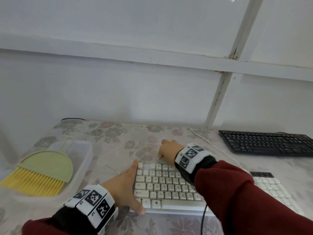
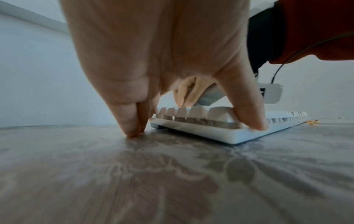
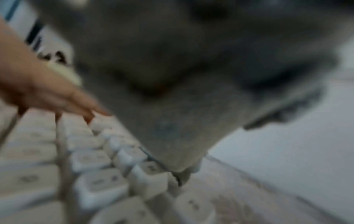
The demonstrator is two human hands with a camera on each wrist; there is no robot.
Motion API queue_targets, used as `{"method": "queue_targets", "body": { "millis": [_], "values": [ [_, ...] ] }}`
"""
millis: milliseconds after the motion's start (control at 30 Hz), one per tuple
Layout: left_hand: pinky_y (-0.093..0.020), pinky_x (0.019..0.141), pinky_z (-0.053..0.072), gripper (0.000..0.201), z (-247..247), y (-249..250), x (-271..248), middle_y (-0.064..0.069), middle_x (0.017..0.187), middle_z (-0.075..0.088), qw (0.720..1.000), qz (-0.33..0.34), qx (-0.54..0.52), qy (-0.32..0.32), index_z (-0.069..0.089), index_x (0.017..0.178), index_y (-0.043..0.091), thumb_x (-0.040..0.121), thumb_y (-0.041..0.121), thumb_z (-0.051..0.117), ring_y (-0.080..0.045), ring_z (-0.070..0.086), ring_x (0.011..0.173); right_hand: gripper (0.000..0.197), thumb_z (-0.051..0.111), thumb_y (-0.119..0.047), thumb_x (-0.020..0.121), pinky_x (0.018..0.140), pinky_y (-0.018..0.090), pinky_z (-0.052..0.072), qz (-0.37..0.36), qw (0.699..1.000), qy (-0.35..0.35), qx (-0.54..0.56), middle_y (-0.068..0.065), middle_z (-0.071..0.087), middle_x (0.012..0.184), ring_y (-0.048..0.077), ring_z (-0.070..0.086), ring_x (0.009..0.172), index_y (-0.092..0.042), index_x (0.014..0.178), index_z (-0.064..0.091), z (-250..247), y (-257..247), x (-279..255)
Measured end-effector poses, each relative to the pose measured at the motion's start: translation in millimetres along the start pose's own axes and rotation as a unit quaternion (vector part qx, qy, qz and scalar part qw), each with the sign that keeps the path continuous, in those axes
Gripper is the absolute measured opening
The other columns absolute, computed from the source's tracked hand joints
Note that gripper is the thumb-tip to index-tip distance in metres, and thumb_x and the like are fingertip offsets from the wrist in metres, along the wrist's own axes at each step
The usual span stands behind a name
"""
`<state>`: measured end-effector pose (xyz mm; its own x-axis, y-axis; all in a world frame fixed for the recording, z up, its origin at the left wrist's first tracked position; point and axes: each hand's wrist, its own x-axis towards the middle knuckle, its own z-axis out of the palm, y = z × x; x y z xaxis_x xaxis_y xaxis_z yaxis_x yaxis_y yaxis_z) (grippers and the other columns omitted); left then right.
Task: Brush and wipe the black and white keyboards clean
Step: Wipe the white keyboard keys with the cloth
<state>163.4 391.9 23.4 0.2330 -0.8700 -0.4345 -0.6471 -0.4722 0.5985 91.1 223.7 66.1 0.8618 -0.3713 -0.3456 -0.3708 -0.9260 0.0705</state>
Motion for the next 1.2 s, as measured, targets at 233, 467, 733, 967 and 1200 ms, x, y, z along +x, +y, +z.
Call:
{"method": "queue_targets", "body": {
  "millis": [233, 467, 733, 967, 1200],
  "values": [
    [-0.026, 0.115, 0.019, 0.152, 4, -3, 5, 0.006, 0.156, 0.011, 0.999, -0.028, 0.028, 0.011, -0.031, 0.142, 0.017, 0.048, 0.058, 0.081, -0.011, 0.021, 0.139, 0.026, 0.051, -0.026, 0.096, 0.095, 0.043, 0.043, -0.043, 0.988, 0.031, 0.145, 0.001, 0.036, 0.101, 0.030, 0.044, 0.100, -0.018, 0.111, 0.070, 12, -3, -21],
    [-0.027, 0.114, 0.022, 0.140, 5, -4, 6, 0.005, 0.156, 0.012, 0.999, -0.039, 0.034, 0.015, -0.030, 0.142, 0.020, 0.061, 0.046, 0.081, -0.012, 0.024, 0.139, 0.043, 0.048, -0.021, 0.096, 0.081, 0.035, 0.046, -0.004, 0.985, 0.041, 0.169, 0.003, 0.035, 0.095, 0.025, 0.047, 0.087, -0.028, 0.054, 0.044, 28, 25, -37],
    [-0.025, 0.113, 0.021, 0.137, 5, -3, 4, 0.007, 0.156, 0.013, 0.999, -0.034, 0.030, 0.023, -0.025, 0.145, 0.021, 0.061, 0.042, 0.082, -0.011, 0.024, 0.138, 0.027, 0.051, -0.011, 0.093, 0.080, 0.031, 0.042, 0.023, 0.993, 0.052, 0.100, 0.000, 0.036, 0.097, 0.023, 0.040, 0.090, -0.015, 0.112, 0.070, 22, 43, -34],
    [-0.025, 0.113, 0.023, 0.138, 6, -3, 5, 0.008, 0.155, 0.014, 0.999, -0.033, 0.018, 0.022, -0.023, 0.146, 0.023, 0.060, 0.042, 0.083, -0.010, 0.025, 0.137, 0.016, 0.045, 0.006, 0.091, 0.077, 0.032, 0.039, 0.040, 0.997, 0.024, -0.061, 0.012, 0.040, 0.122, 0.033, 0.038, 0.113, -0.003, 0.093, 0.058, 21, 19, -40],
    [-0.026, 0.114, 0.021, 0.137, 6, -3, 4, 0.008, 0.155, 0.013, 0.999, -0.036, 0.022, 0.021, -0.023, 0.146, 0.023, 0.061, 0.042, 0.083, -0.010, 0.024, 0.138, 0.023, 0.047, -0.006, 0.093, 0.087, 0.039, 0.039, 0.064, 0.998, -0.007, -0.003, 0.010, 0.035, 0.104, 0.034, 0.043, 0.106, -0.005, 0.107, 0.064, 20, 34, -20]
  ]
}}
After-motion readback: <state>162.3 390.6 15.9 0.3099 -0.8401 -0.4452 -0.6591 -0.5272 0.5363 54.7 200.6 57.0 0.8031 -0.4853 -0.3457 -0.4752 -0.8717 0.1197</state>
